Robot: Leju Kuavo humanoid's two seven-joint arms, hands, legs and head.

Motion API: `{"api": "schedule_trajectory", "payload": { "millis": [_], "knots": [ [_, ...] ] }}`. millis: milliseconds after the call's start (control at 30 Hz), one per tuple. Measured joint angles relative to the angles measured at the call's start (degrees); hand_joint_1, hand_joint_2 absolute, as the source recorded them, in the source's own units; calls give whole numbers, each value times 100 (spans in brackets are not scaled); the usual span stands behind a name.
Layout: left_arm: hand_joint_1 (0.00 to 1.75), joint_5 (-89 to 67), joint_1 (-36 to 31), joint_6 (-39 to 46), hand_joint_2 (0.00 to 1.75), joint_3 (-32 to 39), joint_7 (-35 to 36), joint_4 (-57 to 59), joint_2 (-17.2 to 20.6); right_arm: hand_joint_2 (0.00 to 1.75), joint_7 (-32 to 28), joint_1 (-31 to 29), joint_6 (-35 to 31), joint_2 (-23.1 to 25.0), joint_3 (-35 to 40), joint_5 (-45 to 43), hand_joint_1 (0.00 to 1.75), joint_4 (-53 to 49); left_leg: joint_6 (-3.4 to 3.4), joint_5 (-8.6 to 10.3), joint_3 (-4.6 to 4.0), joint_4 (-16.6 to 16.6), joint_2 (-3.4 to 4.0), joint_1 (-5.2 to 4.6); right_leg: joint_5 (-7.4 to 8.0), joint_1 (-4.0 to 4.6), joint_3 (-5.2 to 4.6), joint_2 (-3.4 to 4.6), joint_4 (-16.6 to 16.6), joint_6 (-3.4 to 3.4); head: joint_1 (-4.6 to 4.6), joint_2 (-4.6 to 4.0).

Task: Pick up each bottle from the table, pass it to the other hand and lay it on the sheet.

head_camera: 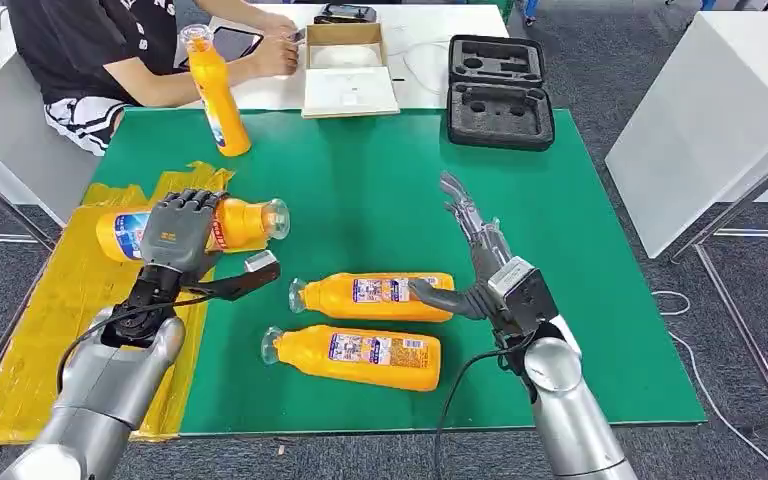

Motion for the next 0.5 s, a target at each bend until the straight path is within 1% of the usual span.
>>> {"api": "schedule_trajectory", "payload": {
  "millis": [200,333,500],
  "knots": [
    [175,-39,-148,-221,175,-116,206,439,88,175,17,-20,-4,2,-4,50,0,0,0,0,-1,0,0,0,0,0,0,1,0,0,0,0],
    [175,-39,-311,-326,175,-127,724,865,160,175,81,-44,-20,20,-7,144,0,0,0,0,-1,0,0,0,0,0,-1,1,1,0,0,0],
    [175,-39,-419,-354,175,-127,802,1167,234,175,101,-62,-39,42,-9,188,0,0,-1,2,-1,0,-2,1,0,0,0,-1,1,0,-2,0]
  ]
}}
